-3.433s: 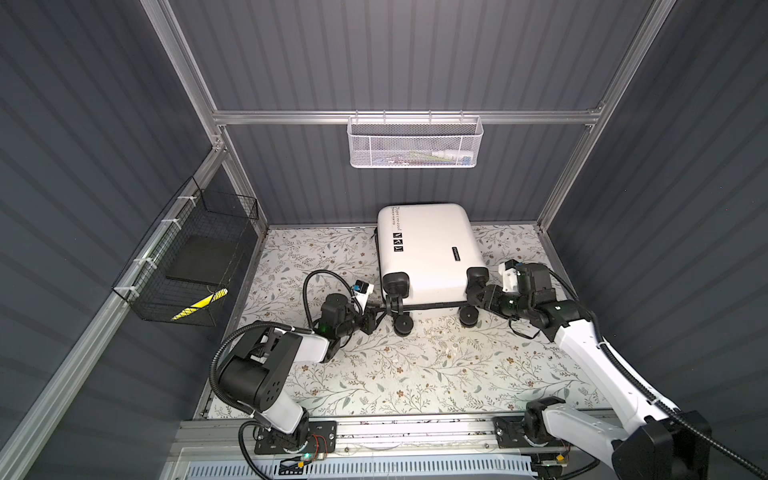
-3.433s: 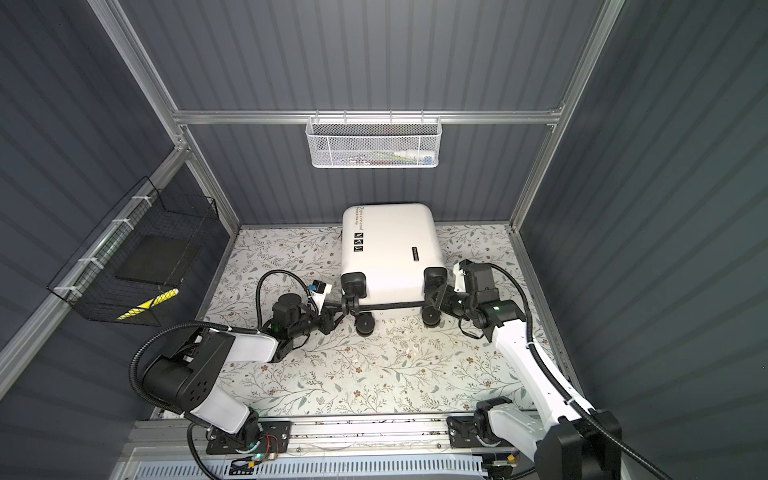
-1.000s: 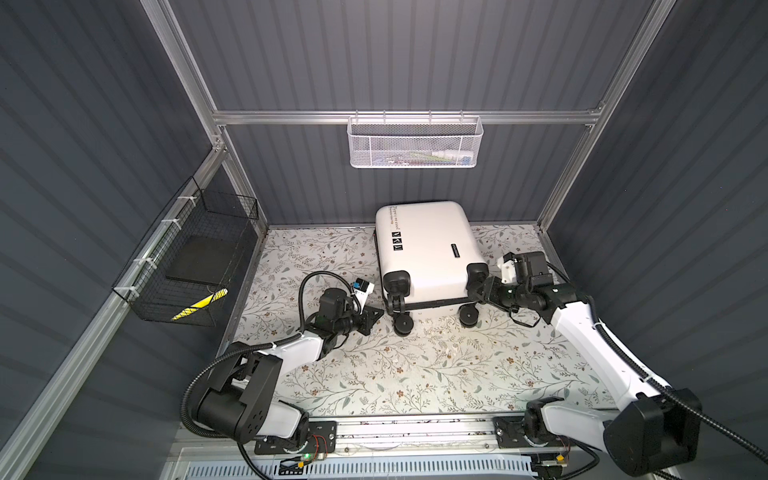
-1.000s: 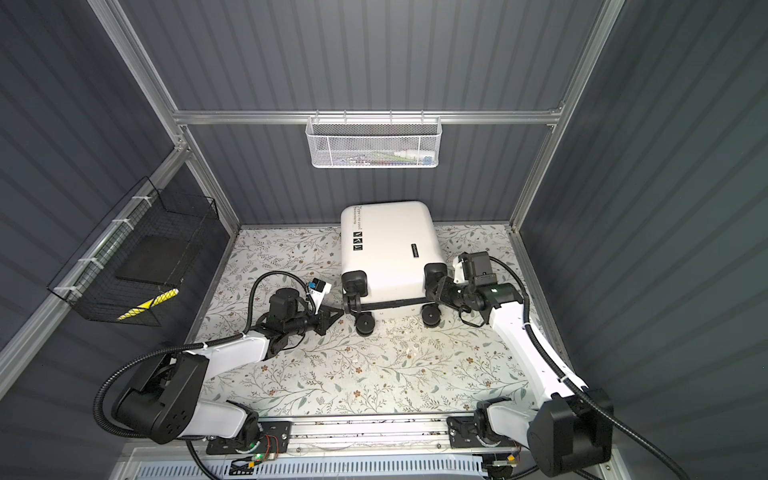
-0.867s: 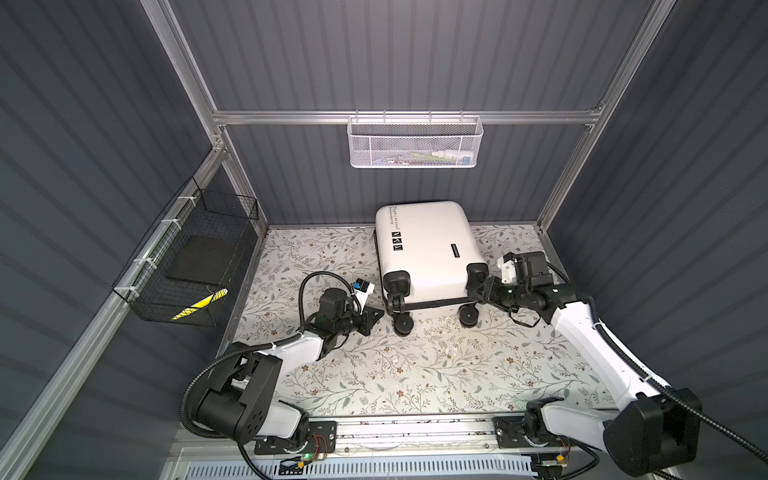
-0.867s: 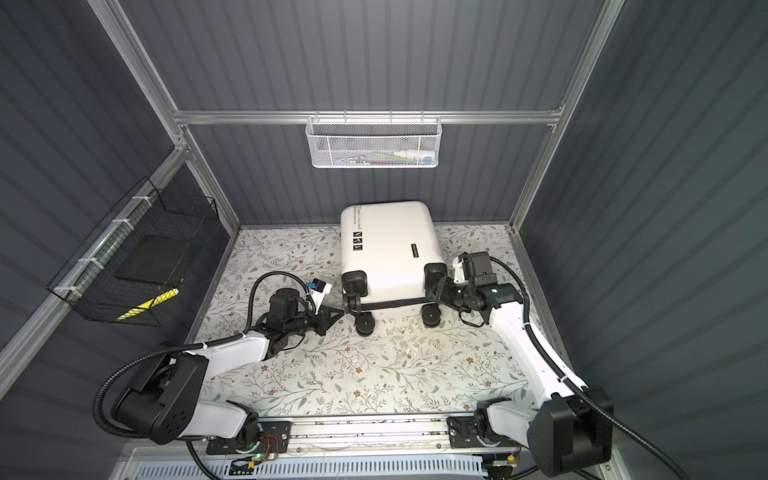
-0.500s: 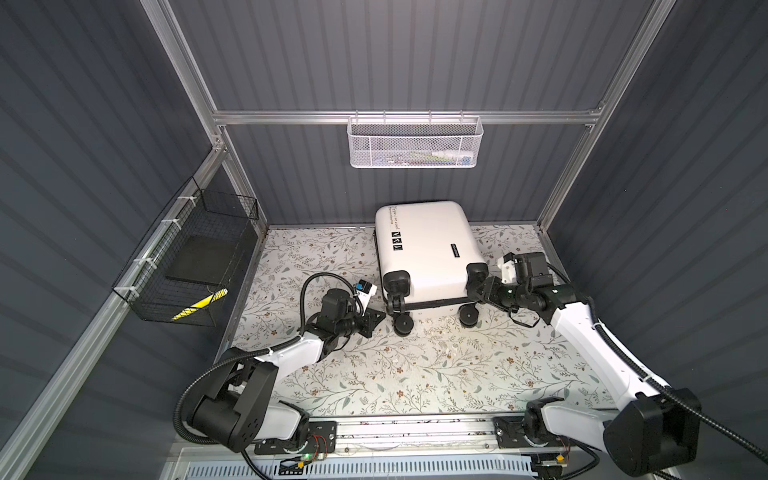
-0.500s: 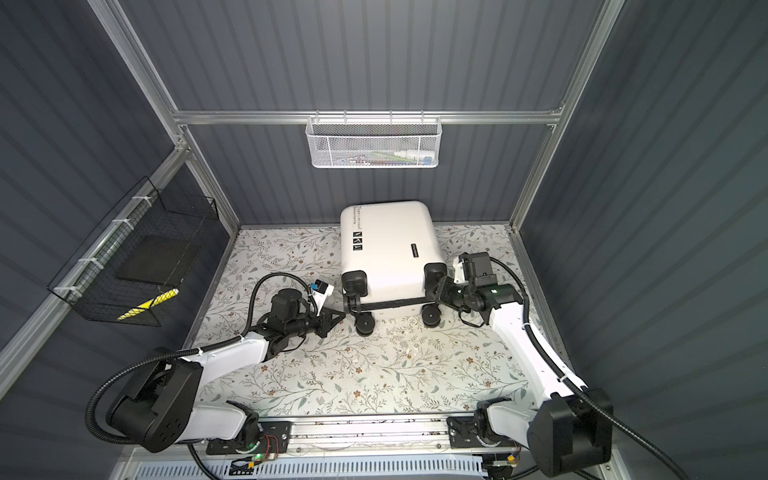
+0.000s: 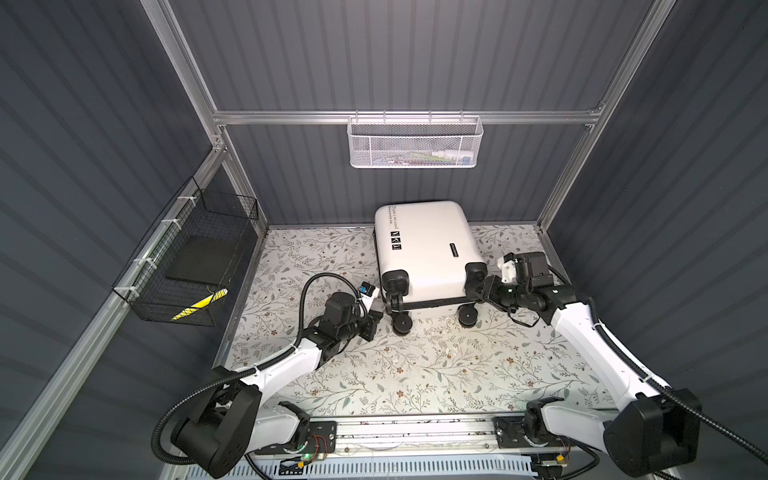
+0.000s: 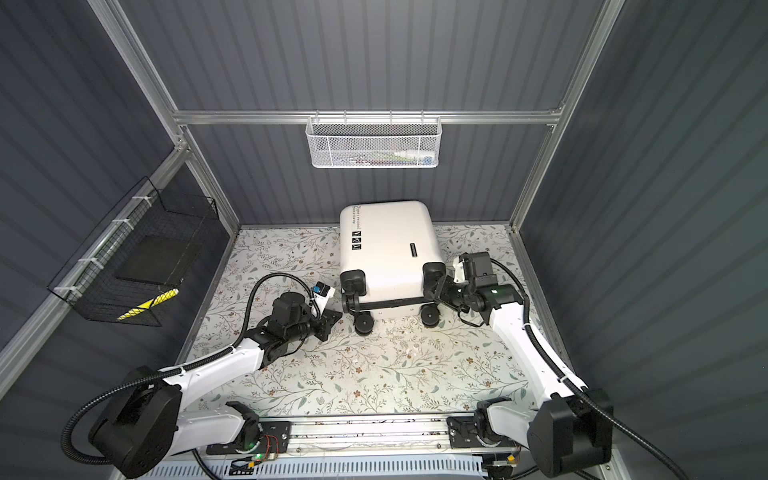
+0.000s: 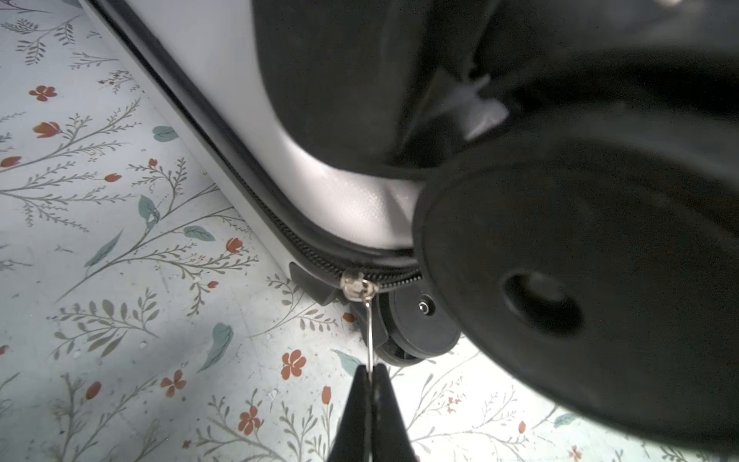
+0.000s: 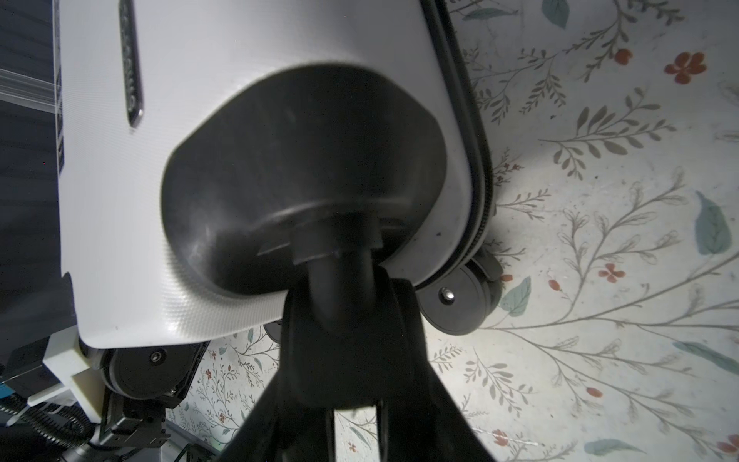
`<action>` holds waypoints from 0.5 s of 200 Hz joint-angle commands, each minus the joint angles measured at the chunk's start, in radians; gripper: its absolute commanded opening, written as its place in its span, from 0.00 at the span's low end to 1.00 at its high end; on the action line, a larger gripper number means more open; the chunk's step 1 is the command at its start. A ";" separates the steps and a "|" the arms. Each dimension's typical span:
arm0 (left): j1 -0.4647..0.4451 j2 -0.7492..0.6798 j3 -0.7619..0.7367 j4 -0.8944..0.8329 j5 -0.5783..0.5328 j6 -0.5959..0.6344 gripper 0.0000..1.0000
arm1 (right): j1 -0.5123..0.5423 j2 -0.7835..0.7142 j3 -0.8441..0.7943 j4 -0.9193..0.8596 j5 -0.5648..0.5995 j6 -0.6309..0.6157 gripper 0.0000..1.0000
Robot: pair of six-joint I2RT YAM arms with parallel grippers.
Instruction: Pack the luggage
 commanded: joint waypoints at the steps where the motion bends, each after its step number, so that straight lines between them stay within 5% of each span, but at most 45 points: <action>1: -0.033 0.015 0.026 -0.022 0.027 0.047 0.00 | 0.031 0.024 -0.001 0.125 0.016 0.120 0.00; 100: -0.043 0.016 -0.026 0.102 0.057 -0.001 0.00 | 0.033 0.052 -0.019 0.131 0.042 0.113 0.00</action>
